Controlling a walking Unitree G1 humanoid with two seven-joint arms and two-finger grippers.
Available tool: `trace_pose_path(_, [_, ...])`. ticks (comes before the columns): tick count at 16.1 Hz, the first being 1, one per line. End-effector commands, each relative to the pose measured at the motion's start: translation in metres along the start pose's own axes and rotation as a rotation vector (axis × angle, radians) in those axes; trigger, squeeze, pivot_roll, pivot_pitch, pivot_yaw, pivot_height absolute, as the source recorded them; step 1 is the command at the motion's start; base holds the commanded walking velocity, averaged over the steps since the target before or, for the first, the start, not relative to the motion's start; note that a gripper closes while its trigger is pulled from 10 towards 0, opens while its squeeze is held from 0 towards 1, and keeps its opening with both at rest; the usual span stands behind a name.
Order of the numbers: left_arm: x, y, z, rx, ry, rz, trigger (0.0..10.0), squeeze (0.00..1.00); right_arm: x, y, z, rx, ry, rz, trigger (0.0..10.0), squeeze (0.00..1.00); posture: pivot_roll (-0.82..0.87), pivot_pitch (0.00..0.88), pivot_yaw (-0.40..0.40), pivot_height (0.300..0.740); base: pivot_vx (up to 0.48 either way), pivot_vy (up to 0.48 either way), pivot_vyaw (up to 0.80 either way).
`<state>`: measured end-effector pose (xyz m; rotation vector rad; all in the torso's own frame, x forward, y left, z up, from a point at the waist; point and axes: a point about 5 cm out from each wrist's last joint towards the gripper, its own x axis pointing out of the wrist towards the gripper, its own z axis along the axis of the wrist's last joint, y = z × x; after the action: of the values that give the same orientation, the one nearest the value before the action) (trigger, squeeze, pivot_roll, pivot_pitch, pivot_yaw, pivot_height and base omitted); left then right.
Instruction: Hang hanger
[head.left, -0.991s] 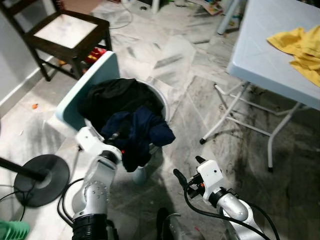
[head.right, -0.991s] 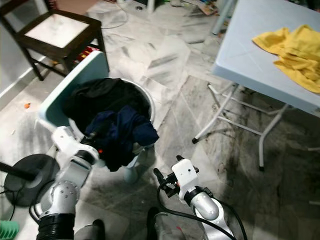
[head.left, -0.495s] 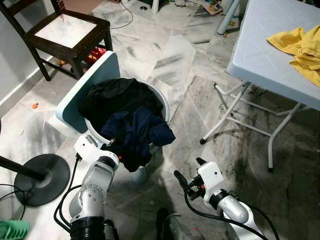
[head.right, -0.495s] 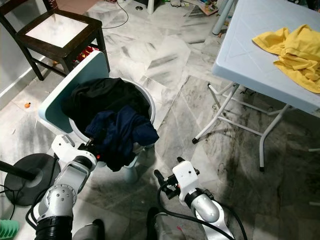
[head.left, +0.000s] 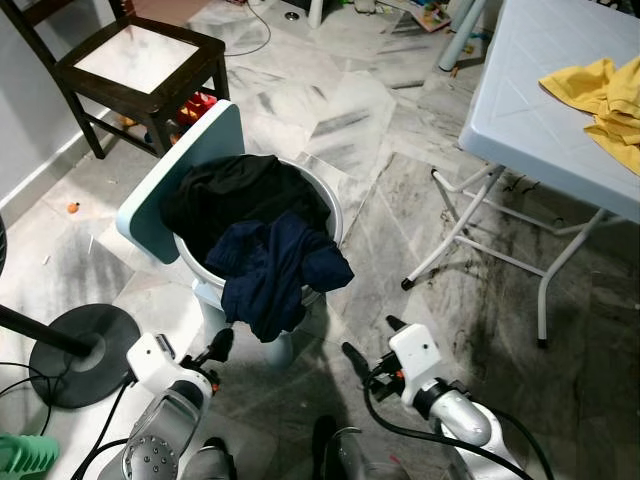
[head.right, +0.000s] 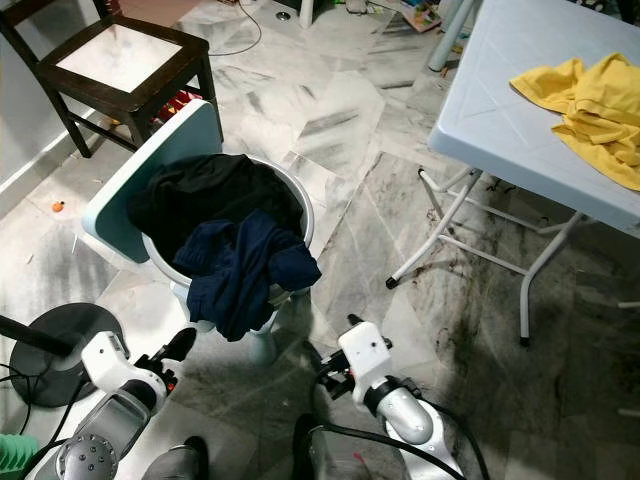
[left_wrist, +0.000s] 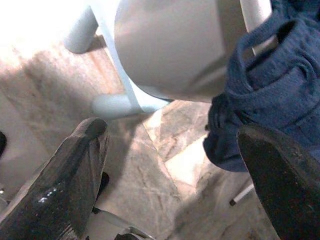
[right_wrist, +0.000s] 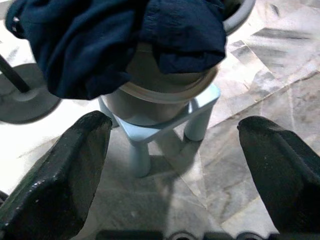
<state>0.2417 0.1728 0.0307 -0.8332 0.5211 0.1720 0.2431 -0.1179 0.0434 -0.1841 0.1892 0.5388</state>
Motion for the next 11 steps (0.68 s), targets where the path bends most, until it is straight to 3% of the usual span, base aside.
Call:
trace_pose_path(1, [0.003,-0.015,-0.019,-0.065,0.040,-0.050,10.0,0.00,-0.003,-0.001,-0.007,0.003,0.032,0.000,10.0,0.00,-0.05,0.288,-0.139,0.740,0.000,0.000,0.00])
trace_pose_path(7, [0.024,-0.056,-0.004,-0.206,-0.069,-0.170,10.0,0.00,-0.004,-0.003,-0.007,-0.007,0.034,0.001,10.0,0.00,-0.07,0.276,-0.146,0.740,0.000,0.000,0.00])
trace_pose_path(11, [0.038,-0.063,-0.010,-0.258,-0.042,-0.164,10.0,0.00,-0.003,-0.003,-0.005,-0.013,0.030,0.007,10.0,0.00,-0.08,0.275,-0.153,0.740,0.000,0.000,0.00])
